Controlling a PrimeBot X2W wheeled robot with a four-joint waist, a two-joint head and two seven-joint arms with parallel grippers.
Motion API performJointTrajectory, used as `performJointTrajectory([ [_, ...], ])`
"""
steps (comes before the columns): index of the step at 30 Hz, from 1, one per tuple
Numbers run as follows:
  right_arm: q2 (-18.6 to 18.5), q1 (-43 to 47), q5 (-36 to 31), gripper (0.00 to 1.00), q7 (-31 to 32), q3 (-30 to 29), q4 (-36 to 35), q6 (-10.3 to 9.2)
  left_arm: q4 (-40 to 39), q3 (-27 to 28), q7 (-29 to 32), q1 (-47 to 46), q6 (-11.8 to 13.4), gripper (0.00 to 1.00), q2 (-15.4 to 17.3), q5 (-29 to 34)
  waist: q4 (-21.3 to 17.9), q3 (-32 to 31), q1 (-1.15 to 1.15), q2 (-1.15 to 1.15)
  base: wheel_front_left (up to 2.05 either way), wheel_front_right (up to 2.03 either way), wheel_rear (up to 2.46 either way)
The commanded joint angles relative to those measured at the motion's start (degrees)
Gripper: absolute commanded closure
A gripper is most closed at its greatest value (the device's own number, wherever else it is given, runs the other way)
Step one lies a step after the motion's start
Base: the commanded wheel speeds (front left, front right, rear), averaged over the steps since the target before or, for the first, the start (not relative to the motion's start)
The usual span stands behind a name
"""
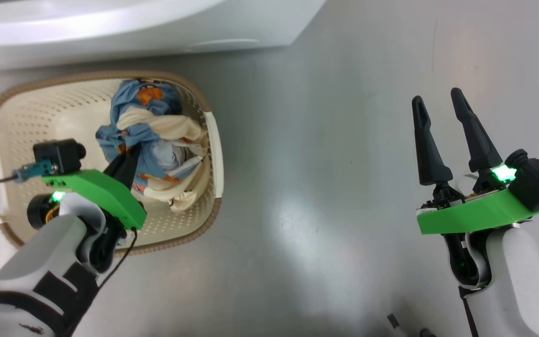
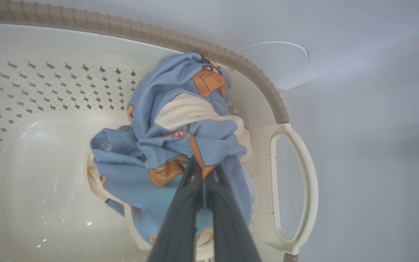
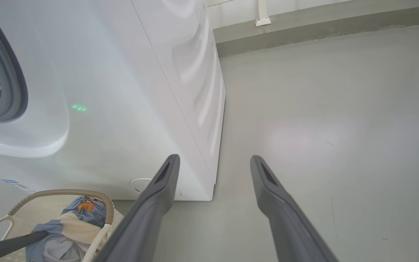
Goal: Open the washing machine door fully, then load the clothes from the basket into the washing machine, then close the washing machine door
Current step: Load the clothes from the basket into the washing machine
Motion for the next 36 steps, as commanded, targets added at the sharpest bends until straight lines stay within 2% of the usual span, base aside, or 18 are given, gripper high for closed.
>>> performJointTrajectory([
  [1,-0.2,2.0,0.1,0.00,-0.7,1.0,-0.9,0.16,-0.6,2.6,-0.4,2.0,-0.1,1.00,1.5,1.4,1.9,-3.1,0.00,0.00,0.00,0.00,0.00],
  [13,-2.2,6.8,1.6,0.00,-0.7,0.4,1.7,0.16,-2.0,15.6,-0.4,10.5,-0.1,1.00,-0.3,11.7,4.8,-15.7,0.00,0.00,0.00,0.00,0.00],
  [21,-3.0,10.9,2.8,0.00,-0.7,0.5,3.2,0.16,-4.0,22.6,-0.4,16.8,-0.1,1.00,-1.2,19.7,5.1,-23.5,0.00,0.00,0.00,0.00,0.00],
  [36,-4.6,18.2,4.7,0.00,-0.7,-0.4,3.8,0.16,-14.6,34.5,-0.4,28.2,-0.1,1.00,-2.7,31.9,4.7,-33.4,0.00,0.00,0.00,0.00,0.00],
])
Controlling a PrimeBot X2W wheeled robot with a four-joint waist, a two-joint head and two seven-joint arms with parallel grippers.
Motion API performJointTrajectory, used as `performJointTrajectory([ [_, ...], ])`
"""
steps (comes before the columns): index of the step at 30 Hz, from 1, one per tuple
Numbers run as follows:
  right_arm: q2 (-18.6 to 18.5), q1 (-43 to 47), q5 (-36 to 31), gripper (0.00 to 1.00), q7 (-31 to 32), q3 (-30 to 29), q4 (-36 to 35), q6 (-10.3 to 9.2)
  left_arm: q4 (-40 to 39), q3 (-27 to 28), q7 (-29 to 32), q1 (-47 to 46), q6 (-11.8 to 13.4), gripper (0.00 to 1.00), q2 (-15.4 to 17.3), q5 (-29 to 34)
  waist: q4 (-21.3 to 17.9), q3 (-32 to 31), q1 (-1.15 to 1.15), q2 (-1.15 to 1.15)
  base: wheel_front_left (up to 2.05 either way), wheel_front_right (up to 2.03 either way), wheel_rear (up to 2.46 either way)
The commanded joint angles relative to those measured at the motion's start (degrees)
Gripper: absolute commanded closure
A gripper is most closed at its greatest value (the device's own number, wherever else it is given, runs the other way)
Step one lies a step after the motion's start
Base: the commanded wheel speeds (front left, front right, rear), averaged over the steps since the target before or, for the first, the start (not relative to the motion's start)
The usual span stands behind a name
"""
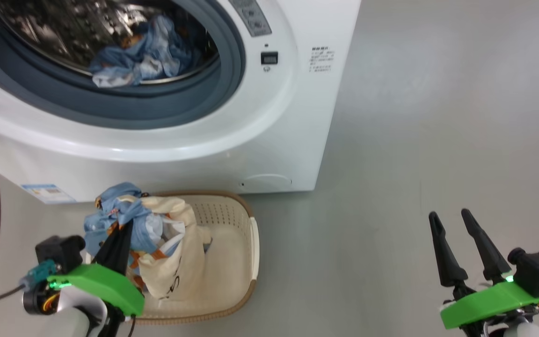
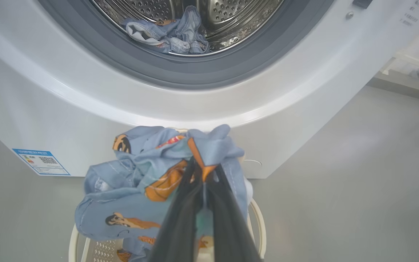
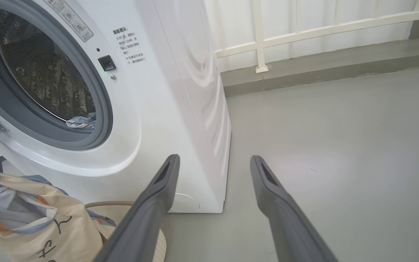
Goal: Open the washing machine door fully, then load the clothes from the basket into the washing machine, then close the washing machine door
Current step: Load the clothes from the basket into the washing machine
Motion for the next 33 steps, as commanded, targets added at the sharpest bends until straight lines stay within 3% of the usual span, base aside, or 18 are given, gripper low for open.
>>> performJointTrajectory([
  [1,-0.7,0.7,0.5,0.00,-0.7,1.1,-1.3,0.16,-1.8,2.6,-0.4,0.4,-0.1,1.00,1.7,0.7,-0.1,-2.7,0.00,0.00,0.00,0.00,0.00],
  [9,-1.2,3.4,1.0,0.00,-0.7,0.5,-1.9,0.16,-11.6,8.7,-0.4,7.6,-0.1,1.00,1.9,6.7,-0.5,-4.8,0.00,0.00,0.00,0.00,0.00],
  [20,-1.4,4.9,1.0,0.00,-0.7,-0.8,-3.0,0.16,-24.6,17.5,-0.4,17.8,-0.1,1.00,-0.6,12.5,-0.4,-4.5,0.00,0.00,0.00,0.00,0.00],
  [33,-0.6,4.4,0.7,0.00,-0.7,-1.4,-3.2,0.16,-29.2,19.4,-0.4,20.6,-0.1,1.00,-3.2,13.6,-0.2,-3.0,0.00,0.00,0.00,0.00,0.00],
])
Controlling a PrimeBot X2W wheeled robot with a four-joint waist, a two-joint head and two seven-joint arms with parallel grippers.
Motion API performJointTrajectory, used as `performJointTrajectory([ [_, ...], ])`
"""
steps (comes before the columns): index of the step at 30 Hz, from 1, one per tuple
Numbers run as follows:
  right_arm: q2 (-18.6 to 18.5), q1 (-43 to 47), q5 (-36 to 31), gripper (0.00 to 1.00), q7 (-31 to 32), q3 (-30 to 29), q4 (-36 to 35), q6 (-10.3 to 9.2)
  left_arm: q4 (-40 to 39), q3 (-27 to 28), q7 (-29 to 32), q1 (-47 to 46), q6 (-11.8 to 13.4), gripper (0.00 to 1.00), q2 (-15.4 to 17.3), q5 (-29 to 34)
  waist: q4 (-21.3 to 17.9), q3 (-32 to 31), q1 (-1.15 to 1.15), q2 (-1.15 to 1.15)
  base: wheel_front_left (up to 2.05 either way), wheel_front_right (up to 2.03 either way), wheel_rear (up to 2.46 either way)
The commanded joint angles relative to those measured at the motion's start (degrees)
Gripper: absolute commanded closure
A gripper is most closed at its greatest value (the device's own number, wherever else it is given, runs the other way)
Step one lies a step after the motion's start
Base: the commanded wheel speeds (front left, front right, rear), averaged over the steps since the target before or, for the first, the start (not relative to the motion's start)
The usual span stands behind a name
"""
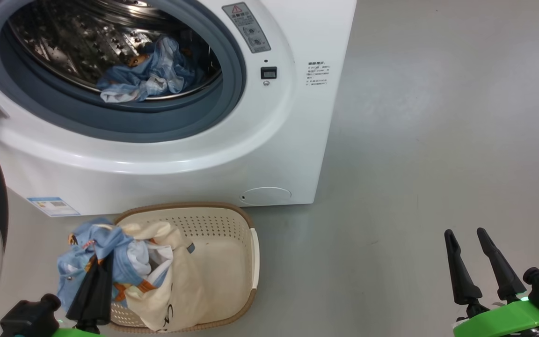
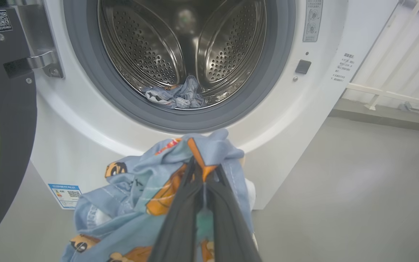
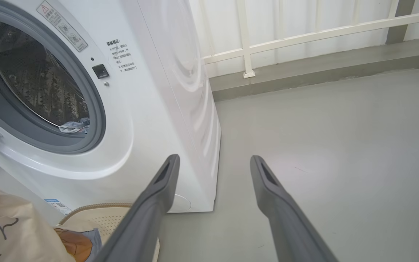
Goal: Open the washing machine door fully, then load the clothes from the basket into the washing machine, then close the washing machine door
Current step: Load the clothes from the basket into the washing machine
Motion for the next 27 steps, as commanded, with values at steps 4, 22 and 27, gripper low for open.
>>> performJointTrajectory([
  [4,-0.4,-1.0,0.3,0.00,-0.7,1.5,-1.3,0.16,-1.5,2.2,-0.4,-3.0,-0.1,1.00,0.7,-1.1,-0.3,0.5,0.00,0.00,0.00,0.00,0.00],
  [22,1.9,-6.8,-0.6,0.00,-0.7,3.0,-1.7,0.16,0.5,7.5,-0.4,-24.8,-0.1,1.00,4.4,-1.2,-2.6,8.6,0.00,0.00,0.00,0.00,0.00],
  [27,2.5,-8.2,-0.9,0.00,-0.7,3.7,-1.6,0.16,5.3,7.2,-0.4,-34.7,-0.1,1.00,6.3,0.0,-3.5,10.7,0.00,0.00,0.00,0.00,0.00],
])
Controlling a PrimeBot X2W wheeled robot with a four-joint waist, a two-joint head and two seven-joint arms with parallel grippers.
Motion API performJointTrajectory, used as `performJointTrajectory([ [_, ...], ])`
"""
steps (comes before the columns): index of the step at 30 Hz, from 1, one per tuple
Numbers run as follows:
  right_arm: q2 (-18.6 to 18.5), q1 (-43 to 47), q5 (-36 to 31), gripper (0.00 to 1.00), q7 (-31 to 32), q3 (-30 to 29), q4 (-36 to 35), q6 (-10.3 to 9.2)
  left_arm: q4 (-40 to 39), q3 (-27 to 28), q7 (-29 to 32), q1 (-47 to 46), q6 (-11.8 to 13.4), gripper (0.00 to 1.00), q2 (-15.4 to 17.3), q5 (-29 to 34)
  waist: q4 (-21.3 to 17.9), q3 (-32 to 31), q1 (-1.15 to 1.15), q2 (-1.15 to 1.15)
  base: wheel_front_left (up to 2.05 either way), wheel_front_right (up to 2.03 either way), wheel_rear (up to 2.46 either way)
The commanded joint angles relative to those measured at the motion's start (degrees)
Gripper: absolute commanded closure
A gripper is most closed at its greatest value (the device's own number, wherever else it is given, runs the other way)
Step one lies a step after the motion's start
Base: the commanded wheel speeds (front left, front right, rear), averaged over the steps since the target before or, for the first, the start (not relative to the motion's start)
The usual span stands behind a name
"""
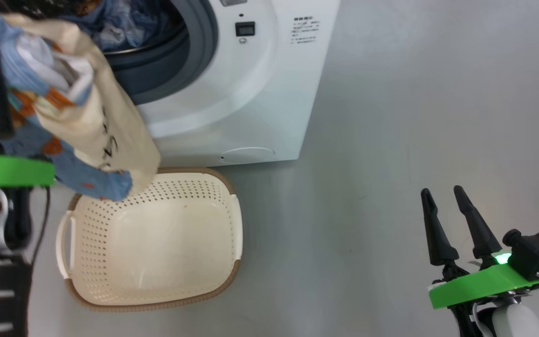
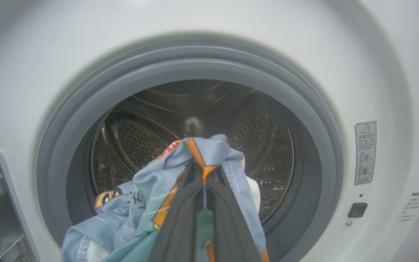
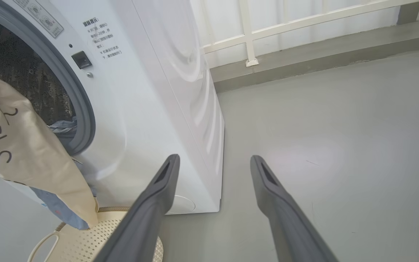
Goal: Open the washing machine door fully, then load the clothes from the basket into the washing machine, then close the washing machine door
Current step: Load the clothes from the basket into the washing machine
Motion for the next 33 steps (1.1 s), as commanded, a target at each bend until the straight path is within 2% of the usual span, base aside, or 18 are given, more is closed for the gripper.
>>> performJointTrajectory([
  [1,0.0,-1.0,-0.4,0.00,-0.7,1.7,-1.2,0.16,0.5,1.7,-0.3,-3.4,-0.1,1.00,3.1,0.3,-1.5,1.4,0.00,0.00,0.00,0.00,0.00],
  [6,0.9,-2.5,-0.1,0.00,-0.7,3.0,-1.1,0.16,9.5,0.2,-0.3,-9.7,-0.1,1.00,5.2,-0.5,-3.9,3.1,0.00,0.00,0.00,0.00,0.00],
  [15,2.2,-4.1,-0.1,0.00,-0.7,5.2,-0.7,0.16,26.1,-3.0,-0.3,-19.4,-0.1,1.00,6.7,-2.5,-6.6,5.7,0.00,0.00,0.00,0.00,0.00],
  [20,2.6,-4.8,0.1,0.00,-0.7,6.2,-0.5,0.16,34.6,-7.3,-0.3,-24.9,-0.1,1.00,7.9,-3.9,-8.0,6.8,0.00,0.00,0.00,0.00,0.00],
  [33,3.0,-4.9,0.8,0.00,-0.7,8.9,0.3,0.16,50.9,-16.4,0.9,-32.9,-0.1,1.00,10.4,-8.1,-11.5,7.9,0.00,0.00,0.00,0.00,0.00],
])
